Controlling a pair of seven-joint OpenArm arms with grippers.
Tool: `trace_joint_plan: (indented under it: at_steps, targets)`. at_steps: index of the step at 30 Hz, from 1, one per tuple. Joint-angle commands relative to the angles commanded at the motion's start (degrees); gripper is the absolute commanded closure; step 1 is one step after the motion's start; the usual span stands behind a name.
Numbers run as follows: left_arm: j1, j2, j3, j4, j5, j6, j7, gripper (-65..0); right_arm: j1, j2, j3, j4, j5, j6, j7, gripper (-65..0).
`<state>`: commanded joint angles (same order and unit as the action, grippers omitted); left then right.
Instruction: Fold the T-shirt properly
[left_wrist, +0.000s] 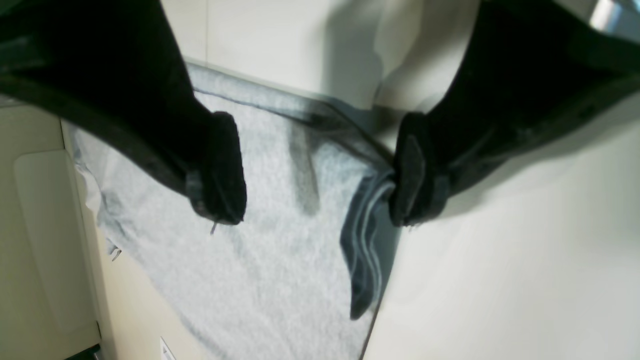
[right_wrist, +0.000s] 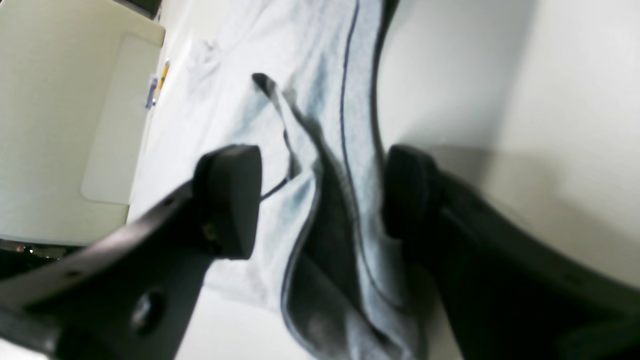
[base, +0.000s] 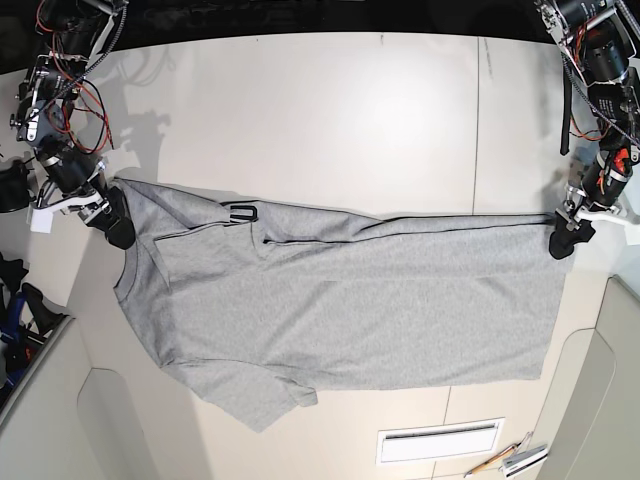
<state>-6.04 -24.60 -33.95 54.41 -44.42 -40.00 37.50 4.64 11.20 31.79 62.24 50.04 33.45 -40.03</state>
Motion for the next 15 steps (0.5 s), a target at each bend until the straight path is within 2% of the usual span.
trace_joint_plan:
  at_steps: [5,6,7,8,10,11,13,15]
  targets:
    - [0.0,0.0,3.0,0.0,2.3,0.0,0.0,-47.9,0.1,-0.9,-3.4,0.0,-0.1,0.00,0.2,-38.5]
    - [0.0,0.0,4.1,0.1,2.9,0.0,0.0,-47.6,0.1,-1.2,-3.4,0.0,-0.1,-0.02,0.1,-36.7]
    - [0.0,0.0,4.9,0.1,3.4,0.0,0.0,-45.7,0.1,-1.5,-3.4,0.0,-0.2,-0.02,0.1,-31.9]
    - [0.0,0.0,5.6,0.1,3.4,0.0,0.0,-40.9,0.1,-1.6,-3.4,0.0,-0.2,0.00,0.1,-25.2]
    - [0.0,0.0,5.8,0.1,3.4,0.0,0.0,-26.6,0.1,-1.7,-3.4,0.0,-0.2,0.04,0.1,-13.5]
    - [0.0,-0.1,5.8,0.2,3.4,0.0,0.0,-19.9,0.1,-1.7,-3.4,0.0,-0.1,0.09,0.1,-9.8]
    - [0.0,-0.1,5.8,0.4,3.4,0.0,0.3,-12.0,0.1,-1.7,-3.4,0.0,-0.2,0.44,-0.4,-2.0]
    - [0.0,-0.1,5.8,0.6,3.3,0.0,0.3,-5.8,0.1,-1.7,-3.4,0.1,-0.1,0.44,-0.7,0.0]
